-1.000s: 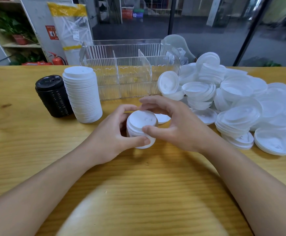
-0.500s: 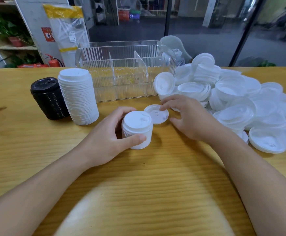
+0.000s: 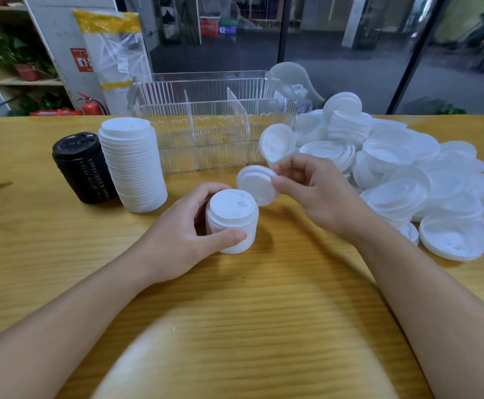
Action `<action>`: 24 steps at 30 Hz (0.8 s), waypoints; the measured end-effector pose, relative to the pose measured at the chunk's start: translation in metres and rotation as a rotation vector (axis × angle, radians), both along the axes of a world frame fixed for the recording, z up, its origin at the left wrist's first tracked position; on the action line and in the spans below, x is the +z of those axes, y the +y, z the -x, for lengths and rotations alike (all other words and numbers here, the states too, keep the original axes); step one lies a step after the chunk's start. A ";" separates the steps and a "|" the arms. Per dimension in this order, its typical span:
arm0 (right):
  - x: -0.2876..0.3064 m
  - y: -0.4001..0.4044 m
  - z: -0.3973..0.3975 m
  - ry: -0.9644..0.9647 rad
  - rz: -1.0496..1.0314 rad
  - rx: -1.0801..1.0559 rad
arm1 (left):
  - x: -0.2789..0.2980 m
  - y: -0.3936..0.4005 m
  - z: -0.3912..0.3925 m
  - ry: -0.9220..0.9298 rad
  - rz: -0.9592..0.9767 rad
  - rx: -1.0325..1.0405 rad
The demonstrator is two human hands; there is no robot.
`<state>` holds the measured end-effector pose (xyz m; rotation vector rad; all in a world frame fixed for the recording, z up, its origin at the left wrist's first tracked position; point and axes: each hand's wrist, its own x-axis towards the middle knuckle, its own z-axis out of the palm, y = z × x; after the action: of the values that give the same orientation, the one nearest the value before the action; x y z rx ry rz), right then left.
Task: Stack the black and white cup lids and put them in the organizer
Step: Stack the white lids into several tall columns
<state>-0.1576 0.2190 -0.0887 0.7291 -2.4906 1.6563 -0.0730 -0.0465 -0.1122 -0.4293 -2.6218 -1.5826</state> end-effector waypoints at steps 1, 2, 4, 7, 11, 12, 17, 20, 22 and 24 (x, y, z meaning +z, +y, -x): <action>-0.001 -0.001 0.000 -0.054 0.086 -0.004 | 0.000 0.000 0.000 0.002 0.000 0.001; -0.004 -0.004 0.000 -0.110 0.139 -0.023 | 0.001 0.001 0.000 0.001 0.000 0.003; -0.011 -0.010 0.001 -0.174 0.157 -0.095 | 0.001 0.001 0.000 0.001 0.006 0.005; -0.019 -0.016 0.003 -0.112 0.017 -0.225 | 0.001 0.001 0.000 -0.004 0.007 0.002; -0.015 -0.021 -0.006 -0.025 -0.285 -0.239 | 0.002 0.001 0.000 -0.003 0.008 0.012; -0.015 -0.021 -0.008 -0.019 -0.368 -0.225 | 0.002 0.001 0.000 -0.005 0.004 0.012; -0.021 -0.025 -0.011 0.038 -0.516 -0.202 | 0.002 0.002 0.001 0.008 -0.008 0.051; -0.025 -0.028 -0.007 0.068 -0.530 -0.223 | 0.001 0.001 0.001 0.002 -0.017 0.063; -0.026 -0.028 -0.006 0.061 -0.479 -0.223 | 0.001 0.002 0.001 -0.004 -0.023 0.067; -0.020 -0.024 -0.006 0.050 -0.349 -0.240 | 0.001 0.002 0.000 -0.012 -0.031 0.071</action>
<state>-0.1519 0.1946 -0.1086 0.4610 -2.7342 1.1288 -0.0734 -0.0447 -0.1115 -0.3215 -2.5865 -1.6069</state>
